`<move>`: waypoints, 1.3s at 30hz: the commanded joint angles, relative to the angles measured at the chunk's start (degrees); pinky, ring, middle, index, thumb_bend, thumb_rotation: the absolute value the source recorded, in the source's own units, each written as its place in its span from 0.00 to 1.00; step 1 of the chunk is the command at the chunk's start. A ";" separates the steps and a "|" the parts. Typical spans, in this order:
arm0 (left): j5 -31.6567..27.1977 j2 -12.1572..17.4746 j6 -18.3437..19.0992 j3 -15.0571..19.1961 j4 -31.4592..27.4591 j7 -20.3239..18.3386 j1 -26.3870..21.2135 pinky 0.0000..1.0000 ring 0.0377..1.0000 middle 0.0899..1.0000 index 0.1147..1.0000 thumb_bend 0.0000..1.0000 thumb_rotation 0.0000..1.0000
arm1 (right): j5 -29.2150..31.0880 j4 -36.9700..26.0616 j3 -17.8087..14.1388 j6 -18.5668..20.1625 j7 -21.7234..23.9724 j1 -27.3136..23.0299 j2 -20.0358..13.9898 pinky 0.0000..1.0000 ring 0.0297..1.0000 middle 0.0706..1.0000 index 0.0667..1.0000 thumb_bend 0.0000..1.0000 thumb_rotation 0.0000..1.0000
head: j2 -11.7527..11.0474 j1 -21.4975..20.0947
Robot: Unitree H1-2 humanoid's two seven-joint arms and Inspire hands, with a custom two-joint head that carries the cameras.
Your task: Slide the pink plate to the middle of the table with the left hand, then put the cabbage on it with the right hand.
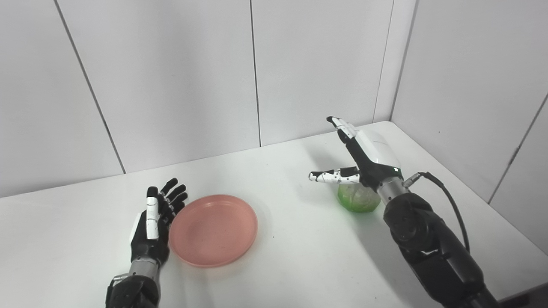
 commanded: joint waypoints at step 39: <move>-0.23 1.39 -1.10 0.41 0.90 -1.69 2.84 0.94 0.86 0.82 0.81 0.85 1.00 | 5.96 23.70 -3.64 -13.86 -23.12 -0.15 4.84 0.40 0.45 0.46 0.45 0.53 0.00 | 1.12 -0.41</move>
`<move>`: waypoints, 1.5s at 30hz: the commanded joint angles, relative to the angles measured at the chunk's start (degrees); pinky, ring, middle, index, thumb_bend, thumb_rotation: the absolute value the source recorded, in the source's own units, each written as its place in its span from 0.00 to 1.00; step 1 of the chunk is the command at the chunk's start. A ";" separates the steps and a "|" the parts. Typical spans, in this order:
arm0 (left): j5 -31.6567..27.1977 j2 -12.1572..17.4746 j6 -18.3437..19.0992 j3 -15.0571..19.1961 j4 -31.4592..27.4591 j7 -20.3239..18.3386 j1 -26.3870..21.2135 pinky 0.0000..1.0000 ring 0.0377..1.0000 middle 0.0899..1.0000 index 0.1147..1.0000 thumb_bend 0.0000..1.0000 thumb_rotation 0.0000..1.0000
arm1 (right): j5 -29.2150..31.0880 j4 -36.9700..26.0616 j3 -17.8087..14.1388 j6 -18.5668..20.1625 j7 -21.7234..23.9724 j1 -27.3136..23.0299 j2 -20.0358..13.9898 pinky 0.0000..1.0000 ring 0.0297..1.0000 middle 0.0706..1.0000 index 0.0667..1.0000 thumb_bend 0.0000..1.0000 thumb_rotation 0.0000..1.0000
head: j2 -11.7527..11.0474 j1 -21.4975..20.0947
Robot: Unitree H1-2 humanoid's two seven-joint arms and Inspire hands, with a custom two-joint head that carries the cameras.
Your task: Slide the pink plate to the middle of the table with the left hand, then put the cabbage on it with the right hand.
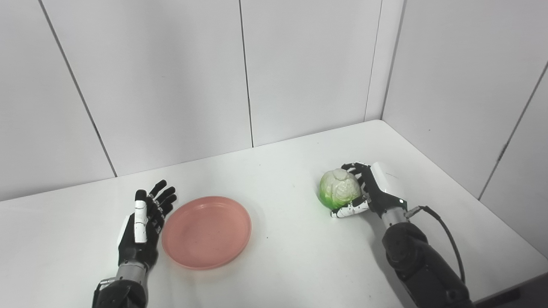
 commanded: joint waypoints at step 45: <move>5.47 -5.94 -0.74 -3.77 -3.59 8.05 5.29 0.98 0.92 0.88 0.86 0.84 1.00 | 5.88 -1.45 13.77 -13.90 7.83 -9.65 16.35 0.36 0.41 0.45 0.48 0.52 0.00 | 1.60 30.48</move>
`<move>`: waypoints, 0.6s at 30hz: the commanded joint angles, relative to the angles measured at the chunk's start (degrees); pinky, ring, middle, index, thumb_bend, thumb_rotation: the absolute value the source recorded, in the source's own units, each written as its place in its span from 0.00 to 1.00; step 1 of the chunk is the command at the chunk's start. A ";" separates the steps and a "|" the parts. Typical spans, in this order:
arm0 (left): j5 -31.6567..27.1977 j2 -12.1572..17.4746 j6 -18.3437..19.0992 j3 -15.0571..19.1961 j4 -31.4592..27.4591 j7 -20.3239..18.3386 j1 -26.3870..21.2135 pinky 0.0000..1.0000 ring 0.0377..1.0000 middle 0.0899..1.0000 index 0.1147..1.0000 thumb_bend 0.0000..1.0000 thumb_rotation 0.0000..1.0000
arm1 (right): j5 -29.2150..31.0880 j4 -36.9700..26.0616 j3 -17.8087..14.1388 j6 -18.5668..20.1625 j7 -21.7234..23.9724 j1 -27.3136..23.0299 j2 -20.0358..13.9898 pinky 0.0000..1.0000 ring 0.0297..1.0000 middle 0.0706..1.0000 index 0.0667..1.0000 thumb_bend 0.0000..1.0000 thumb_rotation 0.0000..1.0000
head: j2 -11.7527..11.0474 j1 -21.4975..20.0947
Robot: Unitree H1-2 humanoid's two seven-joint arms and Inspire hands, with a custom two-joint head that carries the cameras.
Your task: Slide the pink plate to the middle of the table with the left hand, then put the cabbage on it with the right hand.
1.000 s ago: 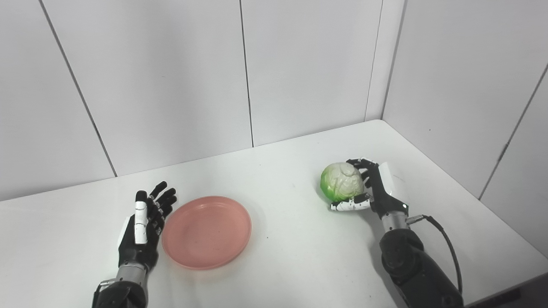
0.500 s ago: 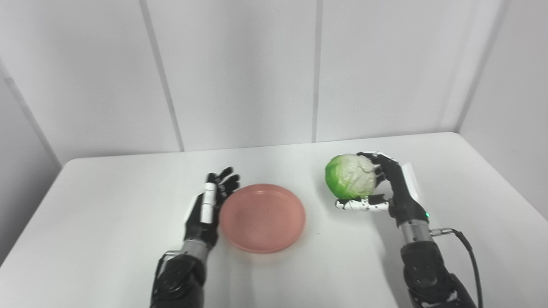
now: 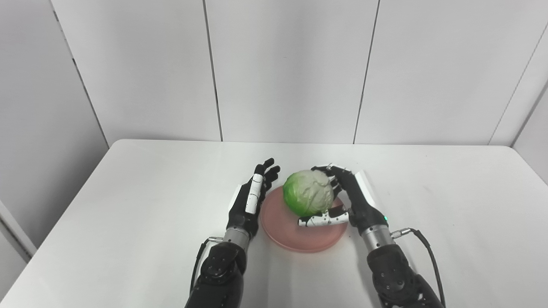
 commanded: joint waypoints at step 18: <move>-1.49 0.32 -1.28 0.40 2.25 -1.48 2.07 0.90 0.89 0.87 0.85 0.86 1.00 | -14.36 9.41 5.16 -6.86 -9.75 -5.52 -2.01 0.36 0.39 0.46 0.51 0.51 0.00 | 0.56 -3.06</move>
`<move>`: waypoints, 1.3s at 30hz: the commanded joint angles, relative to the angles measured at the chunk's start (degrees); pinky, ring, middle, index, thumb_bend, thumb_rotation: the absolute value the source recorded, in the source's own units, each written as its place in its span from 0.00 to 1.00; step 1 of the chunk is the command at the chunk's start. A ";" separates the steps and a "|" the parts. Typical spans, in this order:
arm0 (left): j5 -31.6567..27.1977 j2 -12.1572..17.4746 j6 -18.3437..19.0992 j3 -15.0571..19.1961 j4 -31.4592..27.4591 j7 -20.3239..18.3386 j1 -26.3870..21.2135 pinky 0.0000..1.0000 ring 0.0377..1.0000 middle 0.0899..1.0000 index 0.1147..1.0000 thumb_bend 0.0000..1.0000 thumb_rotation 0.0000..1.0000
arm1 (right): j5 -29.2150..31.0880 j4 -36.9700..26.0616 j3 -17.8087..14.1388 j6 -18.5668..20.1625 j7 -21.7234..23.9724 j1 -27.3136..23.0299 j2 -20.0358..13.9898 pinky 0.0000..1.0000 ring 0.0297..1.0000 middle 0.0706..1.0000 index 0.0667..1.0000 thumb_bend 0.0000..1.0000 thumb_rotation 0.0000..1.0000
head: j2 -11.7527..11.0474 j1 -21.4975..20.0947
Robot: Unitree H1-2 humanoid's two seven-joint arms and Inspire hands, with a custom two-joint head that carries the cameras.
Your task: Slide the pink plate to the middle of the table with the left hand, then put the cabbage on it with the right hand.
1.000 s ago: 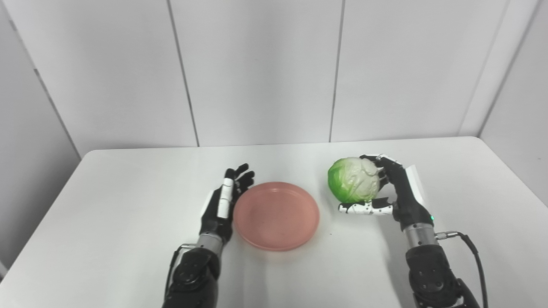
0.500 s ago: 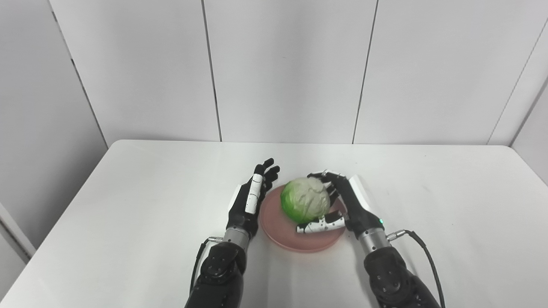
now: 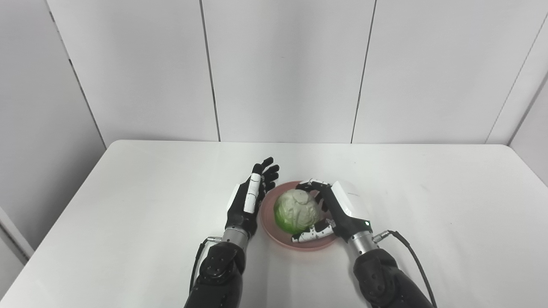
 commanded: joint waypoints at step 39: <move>-0.82 1.99 0.10 0.82 -0.12 -0.83 2.64 1.00 1.00 0.99 0.98 0.85 1.00 | 31.25 -9.29 -14.98 -1.20 12.22 3.99 3.54 1.00 1.00 1.00 1.00 0.68 0.93 | -0.19 -3.25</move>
